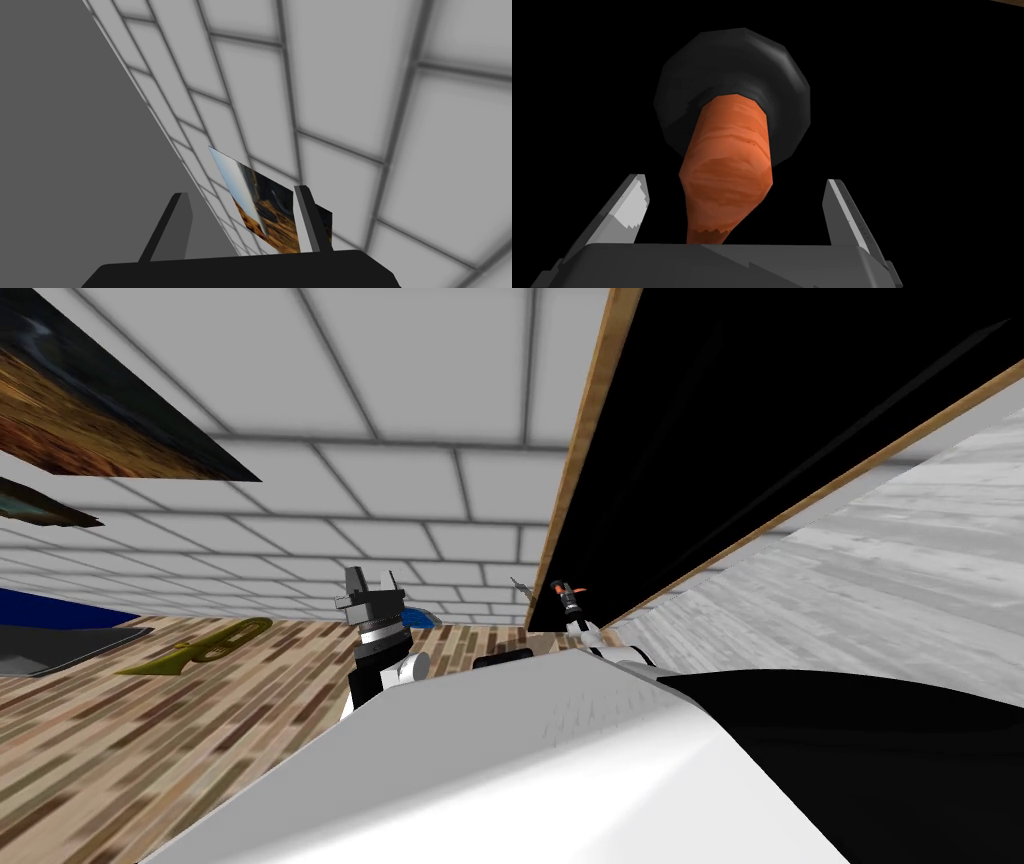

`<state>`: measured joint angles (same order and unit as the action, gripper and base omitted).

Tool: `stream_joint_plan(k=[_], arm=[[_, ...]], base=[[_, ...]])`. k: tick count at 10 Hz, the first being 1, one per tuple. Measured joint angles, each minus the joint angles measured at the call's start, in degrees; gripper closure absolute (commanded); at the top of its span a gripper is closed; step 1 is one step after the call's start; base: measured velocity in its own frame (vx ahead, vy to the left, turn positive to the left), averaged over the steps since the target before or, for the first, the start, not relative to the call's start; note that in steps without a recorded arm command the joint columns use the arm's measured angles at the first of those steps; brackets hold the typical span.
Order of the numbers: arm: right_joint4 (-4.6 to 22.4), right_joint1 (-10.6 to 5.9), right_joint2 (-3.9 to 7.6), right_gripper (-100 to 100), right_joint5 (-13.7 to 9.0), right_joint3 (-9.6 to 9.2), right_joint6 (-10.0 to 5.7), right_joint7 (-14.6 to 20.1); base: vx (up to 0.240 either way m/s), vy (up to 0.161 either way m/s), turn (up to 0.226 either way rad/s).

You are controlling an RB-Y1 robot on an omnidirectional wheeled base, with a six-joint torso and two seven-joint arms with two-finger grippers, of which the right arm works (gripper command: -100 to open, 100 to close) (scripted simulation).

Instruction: Pull the door open

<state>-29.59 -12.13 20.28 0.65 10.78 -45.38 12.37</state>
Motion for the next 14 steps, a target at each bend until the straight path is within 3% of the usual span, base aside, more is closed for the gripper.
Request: stream_joint_plan(k=[1, 7, 10, 12, 14], arm=[[0.2, -0.09, 0.05, 100, 0.0, 0.02, -0.15, 0.1], [0.0, 0.01, -0.06, 100, 0.0, -0.02, 0.08, 0.0], [-0.3, 0.41, 1.12, 100, 0.8, -1.25, -0.75, 2.0], [-1.3, 1.56, 1.56, 100, 1.6, -2.43, -1.0, 3.4], [-0.7, 1.93, 2.4, 100, 2.5, -3.86, -2.15, 5.3]], base=[[-0.006, 0.0, 0.0], [-0.026, -0.009, 0.021], [-0.216, -0.064, 0.124], [-0.225, -0.093, 0.135], [-0.231, -0.089, 0.128]])
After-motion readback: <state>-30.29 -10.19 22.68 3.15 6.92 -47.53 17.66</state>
